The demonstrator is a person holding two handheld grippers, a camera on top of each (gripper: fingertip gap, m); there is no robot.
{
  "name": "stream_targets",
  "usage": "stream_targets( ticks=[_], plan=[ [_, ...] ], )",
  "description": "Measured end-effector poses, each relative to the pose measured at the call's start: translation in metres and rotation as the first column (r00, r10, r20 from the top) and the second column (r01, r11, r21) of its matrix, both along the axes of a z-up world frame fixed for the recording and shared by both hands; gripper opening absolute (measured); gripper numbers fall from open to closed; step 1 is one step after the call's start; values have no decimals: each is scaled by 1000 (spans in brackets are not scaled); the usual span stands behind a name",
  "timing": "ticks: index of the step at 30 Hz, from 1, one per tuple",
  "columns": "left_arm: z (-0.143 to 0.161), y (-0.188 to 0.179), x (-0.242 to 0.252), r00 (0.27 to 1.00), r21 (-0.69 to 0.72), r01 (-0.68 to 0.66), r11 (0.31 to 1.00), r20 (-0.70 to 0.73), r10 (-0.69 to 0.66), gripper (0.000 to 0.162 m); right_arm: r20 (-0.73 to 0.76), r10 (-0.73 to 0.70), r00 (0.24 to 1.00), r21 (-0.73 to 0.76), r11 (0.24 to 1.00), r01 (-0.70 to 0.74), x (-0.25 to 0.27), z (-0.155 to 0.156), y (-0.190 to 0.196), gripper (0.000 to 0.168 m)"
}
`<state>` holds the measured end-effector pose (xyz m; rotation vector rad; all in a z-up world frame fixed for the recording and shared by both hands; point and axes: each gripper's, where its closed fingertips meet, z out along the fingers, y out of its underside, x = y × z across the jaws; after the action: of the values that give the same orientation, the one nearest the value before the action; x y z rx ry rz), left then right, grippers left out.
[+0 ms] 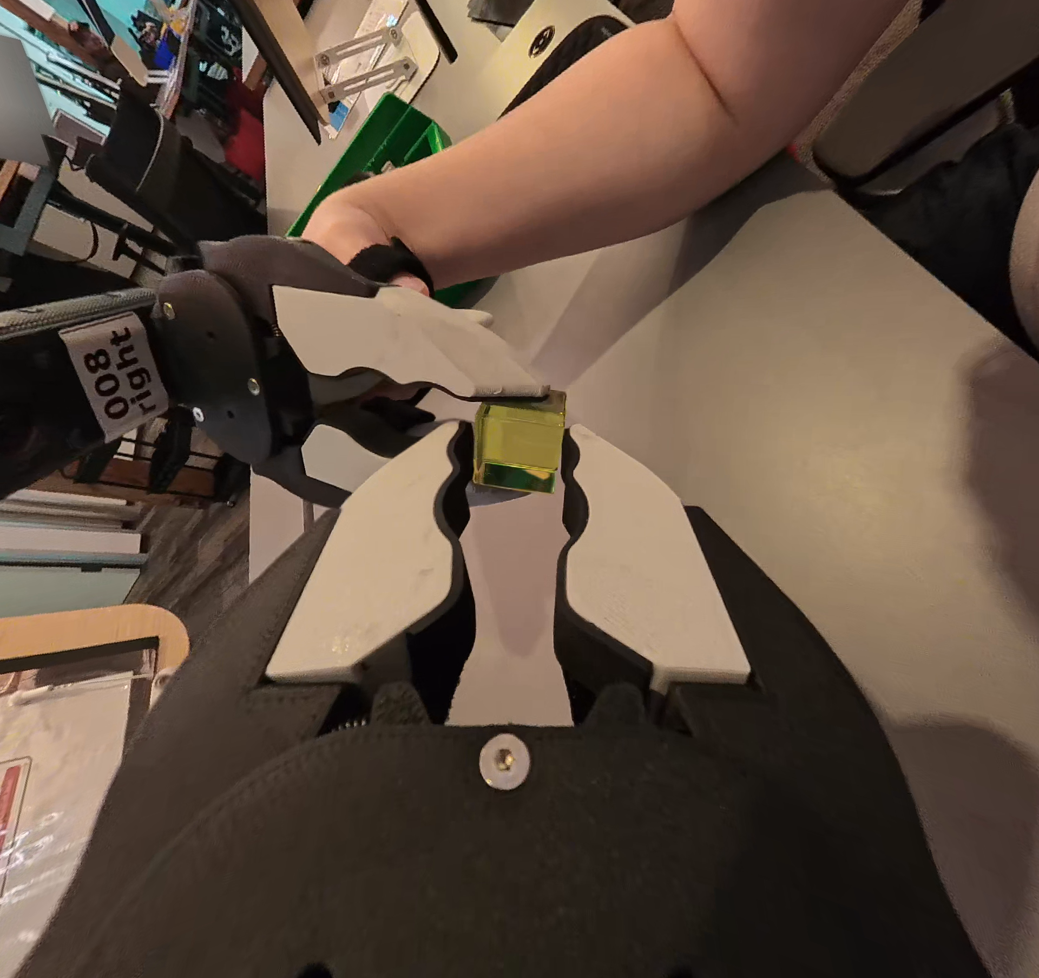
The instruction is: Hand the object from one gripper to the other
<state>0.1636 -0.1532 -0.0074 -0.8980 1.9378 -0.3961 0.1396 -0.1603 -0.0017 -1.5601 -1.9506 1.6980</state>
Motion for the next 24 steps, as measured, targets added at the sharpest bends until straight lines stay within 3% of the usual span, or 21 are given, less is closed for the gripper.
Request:
stream_targets(
  ticks=[2,4,8,10,13,15,19,24],
  plan=[
    [0,-1,0,1000,0,2,1000,-12,-2,29,-8,4,1000,5,1000,-4,-1,0,-1,29],
    [5,15,-2,996,49,-83,995,-7,84,29,-43,-67,997,28,997,69,-6,3,10,31],
    [37,60,-12,943,101,-310,945,163,291,28,-251,-271,929,82,951,299,-16,30,46,62],
    [57,85,-21,876,113,-442,890,270,401,28,-341,-438,832,100,863,495,-20,46,78,64],
    [76,118,-36,754,237,-637,734,388,529,28,-369,-684,629,111,639,761,-19,56,129,67],
    [82,129,-42,707,304,-698,648,435,557,28,-408,-711,573,118,581,805,-21,62,135,61],
    [75,139,-44,697,441,-716,541,416,584,29,-398,-754,522,88,535,840,-29,66,134,53],
    [59,145,-40,698,448,-711,542,357,620,29,-384,-806,451,142,432,891,-34,55,146,41]
  ],
)
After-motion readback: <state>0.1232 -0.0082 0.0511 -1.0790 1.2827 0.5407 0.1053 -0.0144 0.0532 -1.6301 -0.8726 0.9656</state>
